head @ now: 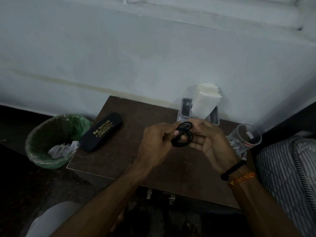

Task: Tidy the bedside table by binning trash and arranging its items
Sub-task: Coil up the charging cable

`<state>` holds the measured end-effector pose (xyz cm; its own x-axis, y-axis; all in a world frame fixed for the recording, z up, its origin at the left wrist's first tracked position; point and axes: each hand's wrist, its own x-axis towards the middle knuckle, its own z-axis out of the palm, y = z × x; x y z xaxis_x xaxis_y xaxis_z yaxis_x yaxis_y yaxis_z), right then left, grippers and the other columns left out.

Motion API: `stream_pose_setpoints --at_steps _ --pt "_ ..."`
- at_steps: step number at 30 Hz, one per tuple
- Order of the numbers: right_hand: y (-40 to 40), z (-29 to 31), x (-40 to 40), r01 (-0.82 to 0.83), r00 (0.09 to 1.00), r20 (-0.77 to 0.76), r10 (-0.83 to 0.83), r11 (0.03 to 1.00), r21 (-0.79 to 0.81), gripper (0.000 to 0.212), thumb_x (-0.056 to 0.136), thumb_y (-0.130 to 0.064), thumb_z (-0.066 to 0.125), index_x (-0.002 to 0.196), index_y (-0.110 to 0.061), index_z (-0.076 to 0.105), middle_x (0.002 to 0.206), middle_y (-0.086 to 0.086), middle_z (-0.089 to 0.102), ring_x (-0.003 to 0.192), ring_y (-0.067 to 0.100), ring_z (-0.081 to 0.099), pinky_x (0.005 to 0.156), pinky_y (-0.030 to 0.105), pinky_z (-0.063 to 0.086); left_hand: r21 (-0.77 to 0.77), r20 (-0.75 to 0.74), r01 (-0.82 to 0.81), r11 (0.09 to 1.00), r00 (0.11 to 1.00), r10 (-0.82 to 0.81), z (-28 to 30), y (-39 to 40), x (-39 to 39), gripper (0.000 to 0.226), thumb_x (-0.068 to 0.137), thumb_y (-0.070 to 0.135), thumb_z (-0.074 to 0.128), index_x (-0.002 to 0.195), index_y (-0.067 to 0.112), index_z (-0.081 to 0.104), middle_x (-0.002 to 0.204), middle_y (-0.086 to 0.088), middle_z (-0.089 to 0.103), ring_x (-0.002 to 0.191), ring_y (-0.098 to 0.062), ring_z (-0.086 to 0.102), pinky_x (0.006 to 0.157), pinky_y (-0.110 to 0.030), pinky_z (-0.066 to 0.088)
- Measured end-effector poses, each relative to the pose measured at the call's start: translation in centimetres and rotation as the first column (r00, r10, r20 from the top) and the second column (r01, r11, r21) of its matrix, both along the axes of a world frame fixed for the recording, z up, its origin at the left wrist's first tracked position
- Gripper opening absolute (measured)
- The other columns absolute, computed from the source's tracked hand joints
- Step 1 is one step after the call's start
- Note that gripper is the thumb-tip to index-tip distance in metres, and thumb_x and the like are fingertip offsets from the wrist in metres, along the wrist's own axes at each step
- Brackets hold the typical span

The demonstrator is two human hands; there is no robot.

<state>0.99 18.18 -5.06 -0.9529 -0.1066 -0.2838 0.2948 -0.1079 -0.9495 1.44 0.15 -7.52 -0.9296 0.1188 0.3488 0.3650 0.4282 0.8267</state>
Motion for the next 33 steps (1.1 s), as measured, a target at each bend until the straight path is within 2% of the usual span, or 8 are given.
stream_pose_setpoints --at_steps 3,6,9,13,17,21,28,33 --pt "-0.4 -0.2 0.4 -0.058 0.993 -0.098 0.072 0.988 0.147 0.027 0.084 -0.014 0.073 0.109 -0.007 0.07 0.109 0.016 0.073 0.104 0.025 0.07 0.096 0.046 0.054 -0.018 0.001 0.011 1.0 1.0 -0.011 -0.2 0.1 0.0 0.026 0.094 0.01 0.062 0.119 0.011 0.07 0.109 -0.003 0.074 0.099 -0.008 0.068 0.087 -0.017 0.055" --pt "-0.7 -0.4 0.4 0.02 0.987 -0.16 0.021 0.967 0.254 0.024 0.078 -0.008 0.078 0.102 -0.009 0.072 0.102 0.008 0.075 0.1 0.021 0.071 0.094 0.042 0.056 -0.033 0.025 0.007 0.999 1.0 -0.007 -0.2 0.2 -0.1 0.025 0.094 0.011 0.062 0.117 0.009 0.07 0.11 -0.004 0.074 0.099 -0.01 0.068 0.087 -0.017 0.055" --pt "-0.7 -0.5 0.4 0.056 0.982 -0.189 0.009 0.941 0.335 0.031 0.07 -0.001 0.083 0.098 -0.009 0.071 0.094 0.003 0.077 0.092 0.016 0.073 0.084 0.032 0.058 -0.068 0.022 0.014 0.998 1.0 -0.012 -0.3 0.2 -0.1 0.024 0.095 0.012 0.061 0.116 0.009 0.071 0.106 -0.005 0.074 0.093 -0.007 0.066 0.082 -0.005 0.049" --pt "-1.0 -1.2 0.5 0.107 0.981 -0.191 -0.032 0.91 0.4 0.023 0.074 -0.002 0.08 0.091 -0.01 0.067 0.083 0.004 0.076 0.085 0.019 0.073 0.078 0.036 0.057 -0.097 0.036 0.03 0.995 0.999 -0.027 -0.3 0.4 0.0 0.024 0.095 0.013 0.06 0.116 0.008 0.071 0.103 -0.007 0.074 0.088 -0.007 0.063 0.076 0.001 0.043" --pt "-1.6 -1.4 0.6 0.113 0.988 -0.139 -0.07 0.937 0.33 0.022 0.083 -0.001 0.072 0.1 -0.014 0.064 0.094 0.002 0.074 0.093 0.02 0.071 0.068 0.029 0.054 -0.098 0.037 0.051 0.994 0.998 -0.048 -0.4 0.6 0.1 0.021 0.095 0.014 0.061 0.111 0.009 0.074 0.098 -0.004 0.074 0.085 -0.007 0.065 0.073 -0.004 0.046" --pt "-2.0 -1.6 0.7 0.195 0.978 -0.12 -0.173 0.959 0.206 0.027 0.08 0.007 0.069 0.095 -0.015 0.065 0.096 0.008 0.075 0.096 0.027 0.071 0.087 0.05 0.058 -0.069 0.054 0.049 0.996 0.998 -0.045 -0.2 0.7 0.1 0.025 0.094 0.015 0.062 0.117 0.012 0.071 0.101 -0.002 0.074 0.087 -0.005 0.064 0.076 -0.004 0.046" --pt "-2.4 -1.5 0.7 0.34 0.933 -0.132 -0.335 0.94 0.018 0.027 0.076 0.012 0.069 0.101 0.002 0.066 0.102 0.023 0.072 0.103 0.04 0.067 0.094 0.059 0.052 0.048 0.096 0.053 0.997 0.994 -0.057 0.4 0.7 0.1 0.03 0.094 0.017 0.063 0.124 0.019 0.068 0.095 -0.001 0.071 0.087 -0.011 0.066 0.077 -0.026 0.056" --pt "-2.6 -1.4 0.7 0.419 0.89 -0.183 -0.417 0.908 -0.028 0.03 0.072 0.01 0.074 0.1 -0.001 0.069 0.1 0.018 0.074 0.101 0.038 0.068 0.093 0.058 0.053 0.032 0.063 0.113 0.993 0.991 -0.115 0.8 0.6 0.0 0.033 0.094 0.008 0.06 0.126 0.015 0.065 0.098 -0.001 0.066 0.09 -0.008 0.062 0.079 -0.015 0.053"
